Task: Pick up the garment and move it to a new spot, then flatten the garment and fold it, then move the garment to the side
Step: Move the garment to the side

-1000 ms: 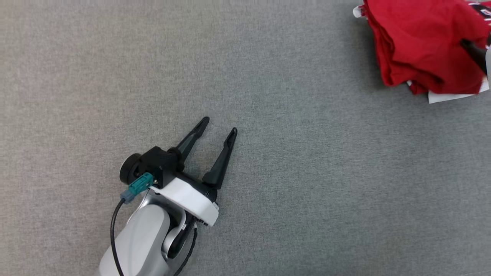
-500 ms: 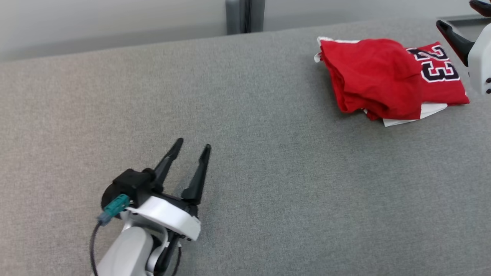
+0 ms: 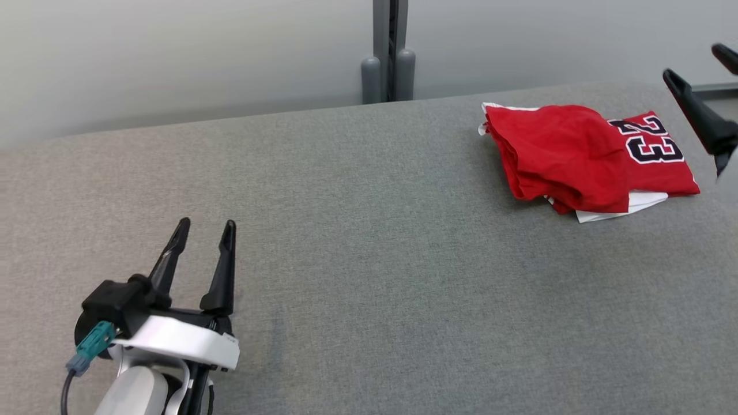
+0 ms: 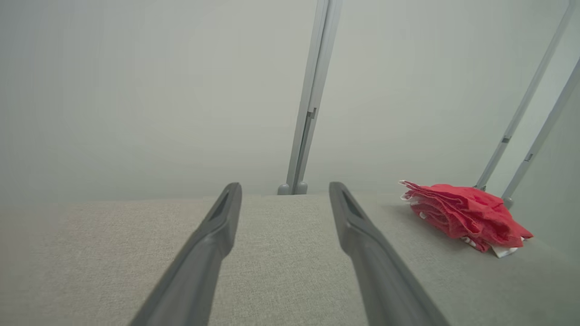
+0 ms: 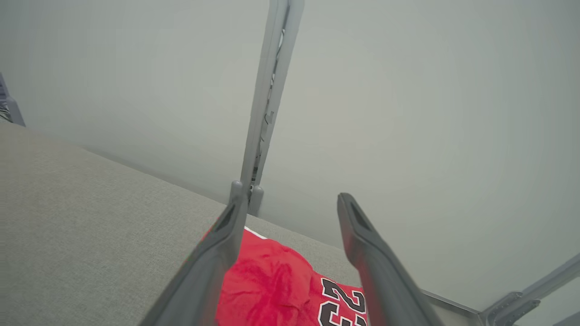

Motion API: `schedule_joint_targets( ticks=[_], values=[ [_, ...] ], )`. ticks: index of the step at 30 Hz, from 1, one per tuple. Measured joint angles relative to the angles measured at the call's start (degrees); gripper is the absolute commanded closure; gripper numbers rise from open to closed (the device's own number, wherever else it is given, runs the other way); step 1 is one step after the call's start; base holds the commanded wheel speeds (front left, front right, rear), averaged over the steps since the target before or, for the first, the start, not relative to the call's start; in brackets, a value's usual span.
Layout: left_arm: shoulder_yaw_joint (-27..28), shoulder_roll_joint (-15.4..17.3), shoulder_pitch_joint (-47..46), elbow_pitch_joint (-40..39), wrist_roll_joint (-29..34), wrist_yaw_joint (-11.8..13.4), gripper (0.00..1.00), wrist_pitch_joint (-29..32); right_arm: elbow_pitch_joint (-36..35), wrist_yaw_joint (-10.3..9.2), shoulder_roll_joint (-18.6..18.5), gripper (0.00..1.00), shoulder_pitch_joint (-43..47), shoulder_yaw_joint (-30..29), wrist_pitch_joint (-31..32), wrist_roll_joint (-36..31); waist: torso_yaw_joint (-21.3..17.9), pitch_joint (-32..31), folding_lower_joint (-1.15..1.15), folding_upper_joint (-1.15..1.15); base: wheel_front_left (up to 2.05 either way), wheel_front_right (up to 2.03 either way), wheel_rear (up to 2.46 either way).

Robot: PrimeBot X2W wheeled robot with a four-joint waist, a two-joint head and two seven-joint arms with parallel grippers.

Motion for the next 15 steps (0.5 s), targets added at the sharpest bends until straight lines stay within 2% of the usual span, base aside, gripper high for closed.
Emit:
schedule_joint_targets(
  ticks=[3,8,11,15],
  values=[
    [1.53,-0.05,1.99,-1.79,-0.37,0.81,0.00,0.00,-0.70,0.00,0.21,0.00,6.08,-5.93,-2.66,-0.54,0.78,-0.97,0.00,0.00,0.00,0.00,0.00],
    [3.10,-0.34,4.65,-3.68,-0.44,0.82,0.00,0.00,-1.51,-0.01,3.12,0.00,17.23,-17.44,-4.69,-2.87,1.85,-2.13,0.00,0.00,0.00,0.00,0.00],
    [4.48,-0.67,6.44,-4.68,-0.27,0.89,0.00,-0.01,-3.25,0.00,6.25,0.00,23.68,-25.24,-5.06,-5.65,2.16,-2.55,0.00,0.00,0.00,0.00,0.00],
    [6.48,-1.33,7.68,-6.56,1.57,0.79,0.00,-0.03,-8.33,-0.01,12.21,0.00,32.59,-37.77,-5.19,-12.24,2.35,-2.69,0.00,0.00,0.00,0.00,0.00]
  ],
)
